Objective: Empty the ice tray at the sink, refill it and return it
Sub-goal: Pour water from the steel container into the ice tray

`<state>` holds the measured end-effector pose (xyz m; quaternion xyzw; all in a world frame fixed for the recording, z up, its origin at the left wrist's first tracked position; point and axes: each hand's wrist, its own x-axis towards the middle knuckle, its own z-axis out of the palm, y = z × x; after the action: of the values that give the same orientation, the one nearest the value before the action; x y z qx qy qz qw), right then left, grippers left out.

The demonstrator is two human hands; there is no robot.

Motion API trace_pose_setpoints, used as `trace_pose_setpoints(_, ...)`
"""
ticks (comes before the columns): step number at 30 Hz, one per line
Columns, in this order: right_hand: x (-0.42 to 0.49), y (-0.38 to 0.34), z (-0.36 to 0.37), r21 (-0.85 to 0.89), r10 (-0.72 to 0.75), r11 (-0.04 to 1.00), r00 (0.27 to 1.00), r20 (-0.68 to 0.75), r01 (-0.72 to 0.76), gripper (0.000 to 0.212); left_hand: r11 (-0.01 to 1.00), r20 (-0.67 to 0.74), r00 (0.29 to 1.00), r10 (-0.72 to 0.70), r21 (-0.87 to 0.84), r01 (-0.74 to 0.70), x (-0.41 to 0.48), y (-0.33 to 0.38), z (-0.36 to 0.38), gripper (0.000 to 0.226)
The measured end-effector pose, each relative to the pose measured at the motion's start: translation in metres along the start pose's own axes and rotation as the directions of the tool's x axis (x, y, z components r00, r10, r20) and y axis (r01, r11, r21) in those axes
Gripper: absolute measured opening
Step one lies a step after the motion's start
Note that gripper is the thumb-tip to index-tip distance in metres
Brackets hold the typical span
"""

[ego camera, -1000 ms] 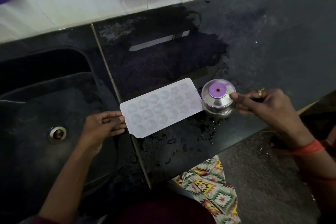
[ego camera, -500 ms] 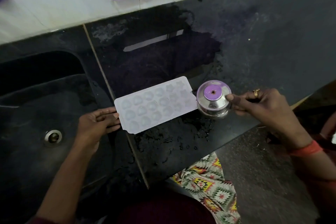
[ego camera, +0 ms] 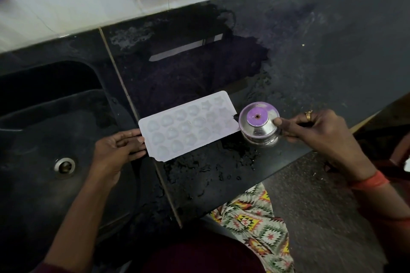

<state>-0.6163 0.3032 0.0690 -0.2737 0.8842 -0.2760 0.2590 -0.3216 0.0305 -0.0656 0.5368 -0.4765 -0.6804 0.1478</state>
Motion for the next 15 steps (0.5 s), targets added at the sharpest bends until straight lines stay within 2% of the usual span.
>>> trace_pose_setpoints(15,0.0011,-0.0008,-0.0011,-0.004,0.014,1.0,1.0,0.004,-0.014,0.033,1.0,-0.007,1.0,-0.01,-0.011,0.01,0.0008,0.002,0.0005,0.019)
